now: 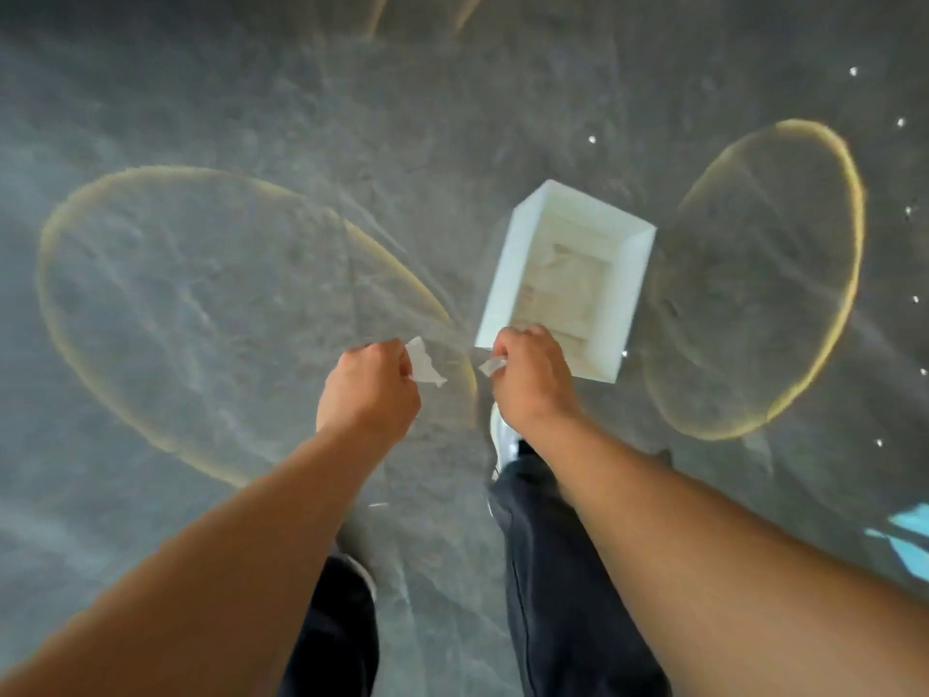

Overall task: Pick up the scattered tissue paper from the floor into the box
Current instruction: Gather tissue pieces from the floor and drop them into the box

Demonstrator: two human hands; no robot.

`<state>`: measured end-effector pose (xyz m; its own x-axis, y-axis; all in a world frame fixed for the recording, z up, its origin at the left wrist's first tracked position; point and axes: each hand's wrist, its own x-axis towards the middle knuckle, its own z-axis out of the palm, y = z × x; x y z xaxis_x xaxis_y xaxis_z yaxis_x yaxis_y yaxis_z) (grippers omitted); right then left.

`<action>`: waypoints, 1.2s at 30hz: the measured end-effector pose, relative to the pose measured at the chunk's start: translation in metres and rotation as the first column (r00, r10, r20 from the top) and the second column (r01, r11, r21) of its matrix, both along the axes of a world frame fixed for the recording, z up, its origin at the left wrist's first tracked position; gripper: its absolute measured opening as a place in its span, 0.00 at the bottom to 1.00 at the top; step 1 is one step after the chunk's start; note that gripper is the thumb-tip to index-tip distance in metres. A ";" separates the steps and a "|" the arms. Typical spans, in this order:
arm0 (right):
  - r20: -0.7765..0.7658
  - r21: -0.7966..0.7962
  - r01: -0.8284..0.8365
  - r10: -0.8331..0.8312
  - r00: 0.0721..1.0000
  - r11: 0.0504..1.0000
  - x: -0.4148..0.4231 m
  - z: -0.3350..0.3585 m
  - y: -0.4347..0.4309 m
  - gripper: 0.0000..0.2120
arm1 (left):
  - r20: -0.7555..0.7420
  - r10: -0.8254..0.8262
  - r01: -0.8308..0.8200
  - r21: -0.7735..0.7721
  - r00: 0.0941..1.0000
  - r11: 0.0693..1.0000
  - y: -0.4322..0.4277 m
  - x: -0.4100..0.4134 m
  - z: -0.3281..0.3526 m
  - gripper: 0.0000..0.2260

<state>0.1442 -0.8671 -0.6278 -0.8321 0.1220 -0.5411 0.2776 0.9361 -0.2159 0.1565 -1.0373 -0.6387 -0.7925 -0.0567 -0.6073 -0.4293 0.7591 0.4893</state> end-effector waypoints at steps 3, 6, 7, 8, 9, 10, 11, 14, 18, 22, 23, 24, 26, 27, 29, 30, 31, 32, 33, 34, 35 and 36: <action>0.017 0.007 0.122 -0.122 0.992 0.993 -0.014 -0.015 0.062 0.09 | 0.011 -0.055 0.055 0.009 0.998 0.998 0.059 -0.025 -0.012 0.08; 0.051 0.022 0.158 -0.159 0.986 0.987 -0.034 -0.041 0.115 0.08 | 0.027 -0.078 0.078 0.009 0.997 0.997 0.115 -0.051 -0.032 0.07; 0.053 0.017 0.177 -0.178 0.983 0.984 -0.042 -0.051 0.129 0.08 | 0.038 -0.078 0.078 -0.002 0.996 0.997 0.132 -0.059 -0.040 0.07; 0.053 0.006 0.186 -0.186 0.981 0.983 -0.049 -0.062 0.142 0.07 | 0.050 -0.078 0.079 -0.010 0.996 0.997 0.150 -0.067 -0.049 0.07; 0.052 -0.009 0.179 -0.178 0.983 0.984 -0.057 -0.074 0.153 0.07 | 0.069 -0.075 0.076 -0.011 0.995 0.997 0.166 -0.076 -0.059 0.07; 0.049 -0.018 0.154 -0.153 0.987 0.988 -0.064 -0.085 0.163 0.08 | 0.093 -0.064 0.065 -0.007 0.994 0.998 0.181 -0.084 -0.071 0.07; 0.050 -0.029 0.145 -0.144 0.988 0.989 -0.071 -0.097 0.171 0.09 | 0.117 -0.043 0.044 0.002 0.992 0.999 0.195 -0.093 -0.084 0.08; 0.063 -0.068 0.183 -0.178 0.982 0.981 -0.084 -0.127 0.192 0.12 | 0.167 0.012 -0.016 0.023 0.986 1.000 0.230 -0.116 -0.119 0.08; 0.200 -0.053 0.246 -0.231 0.952 0.968 -0.090 -0.147 0.215 0.25 | 0.248 -0.058 0.041 0.077 0.967 0.996 0.253 -0.131 -0.146 0.31; 0.285 -0.036 0.283 -0.262 0.922 0.958 -0.088 -0.133 0.229 0.27 | 0.245 -0.050 0.044 0.032 0.968 0.999 0.245 -0.133 -0.133 0.33; 0.296 -0.031 0.278 -0.257 0.920 0.960 -0.089 -0.124 0.230 0.27 | 0.238 -0.048 0.044 0.019 0.970 0.999 0.238 -0.133 -0.125 0.32; 0.308 -0.024 0.253 -0.234 0.922 0.967 -0.091 -0.113 0.227 0.27 | 0.235 -0.038 0.037 0.008 0.971 0.999 0.228 -0.133 -0.116 0.31; 0.328 -0.012 0.186 -0.172 0.929 0.982 -0.097 -0.092 0.212 0.25 | 0.237 -0.022 0.024 -0.005 0.971 1.000 0.203 -0.130 -0.096 0.29; 0.330 -0.013 0.144 -0.132 0.935 0.989 -0.101 -0.081 0.203 0.24 | 0.241 -0.017 0.020 -0.013 0.970 1.000 0.190 -0.127 -0.085 0.27; 0.341 -0.018 0.062 -0.052 0.938 0.998 -0.114 -0.057 0.176 0.22 | 0.238 0.001 0.007 -0.033 0.971 0.999 0.158 -0.123 -0.067 0.25; 0.358 -0.027 0.039 -0.027 0.933 0.999 -0.120 -0.046 0.158 0.21 | 0.236 0.010 0.002 -0.051 0.972 0.999 0.140 -0.121 -0.059 0.23; 0.359 -0.045 0.016 0.001 0.933 0.999 -0.125 -0.036 0.139 0.20 | 0.234 0.023 -0.006 -0.074 0.972 0.997 0.121 -0.120 -0.052 0.22; 0.336 -0.067 -0.014 0.036 0.941 0.998 -0.130 -0.028 0.117 0.19 | 0.226 0.043 -0.022 -0.095 0.973 0.995 0.099 -0.120 -0.047 0.22; 0.302 -0.082 -0.057 0.080 0.950 0.995 -0.135 -0.019 0.093 0.18 | 0.216 0.071 -0.048 -0.108 0.974 0.993 0.076 -0.120 -0.043 0.21; 0.270 -0.095 -0.093 0.115 0.956 0.991 -0.140 -0.014 0.073 0.16 | 0.206 0.096 -0.072 -0.121 0.974 0.990 0.058 -0.122 -0.040 0.21; 0.244 -0.103 -0.126 0.148 0.958 0.987 -0.143 -0.009 0.053 0.16 | 0.190 0.122 -0.098 -0.131 0.974 0.987 0.040 -0.123 -0.039 0.21; 0.226 -0.104 -0.173 0.193 0.955 0.979 -0.144 -0.004 0.026 0.16 | 0.170 0.156 -0.134 -0.132 0.973 0.982 0.015 -0.121 -0.035 0.22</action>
<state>-0.0002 -0.8407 -0.6322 -0.6853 -0.0736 -0.7246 0.1549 0.9574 -0.2438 0.0355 -1.0219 -0.6735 -0.6496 -0.2433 -0.7203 -0.6112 0.7306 0.3044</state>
